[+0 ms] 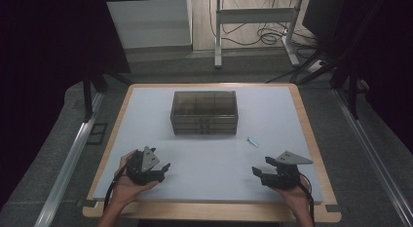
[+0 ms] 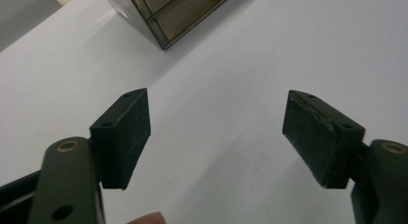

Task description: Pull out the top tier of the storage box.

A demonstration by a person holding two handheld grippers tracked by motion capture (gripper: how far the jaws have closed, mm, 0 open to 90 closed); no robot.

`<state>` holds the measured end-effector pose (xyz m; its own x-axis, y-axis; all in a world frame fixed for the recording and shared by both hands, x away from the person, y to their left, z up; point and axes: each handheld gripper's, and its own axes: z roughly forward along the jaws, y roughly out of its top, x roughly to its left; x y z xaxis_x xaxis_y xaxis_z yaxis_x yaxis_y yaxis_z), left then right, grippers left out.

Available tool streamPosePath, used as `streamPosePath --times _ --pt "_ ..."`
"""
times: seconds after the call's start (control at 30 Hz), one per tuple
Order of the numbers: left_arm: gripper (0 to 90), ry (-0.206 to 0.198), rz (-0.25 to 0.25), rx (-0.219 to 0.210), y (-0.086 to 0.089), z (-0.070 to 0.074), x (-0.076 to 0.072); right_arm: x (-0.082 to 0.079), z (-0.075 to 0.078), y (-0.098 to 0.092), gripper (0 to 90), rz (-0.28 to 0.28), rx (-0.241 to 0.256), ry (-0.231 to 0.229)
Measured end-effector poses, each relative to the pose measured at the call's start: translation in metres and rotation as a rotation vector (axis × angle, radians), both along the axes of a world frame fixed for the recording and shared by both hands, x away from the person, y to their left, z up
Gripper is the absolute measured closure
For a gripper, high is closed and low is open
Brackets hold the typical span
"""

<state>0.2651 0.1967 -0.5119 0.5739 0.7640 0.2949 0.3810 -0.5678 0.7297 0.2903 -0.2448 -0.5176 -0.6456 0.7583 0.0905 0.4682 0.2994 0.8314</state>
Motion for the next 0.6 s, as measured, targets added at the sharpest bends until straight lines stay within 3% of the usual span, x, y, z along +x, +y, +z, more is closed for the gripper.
streamPosePath --times 0.47,0.6 --pt "28.8 -0.062 0.0 0.071 -0.008 0.008 0.009 0.0 0.0 0.001 29.2 -0.003 -0.006 0.0" --pt "30.6 -0.096 0.004 0.103 -0.012 0.008 0.012 0.0 -0.001 0.001 29.1 0.001 -0.008 0.002"
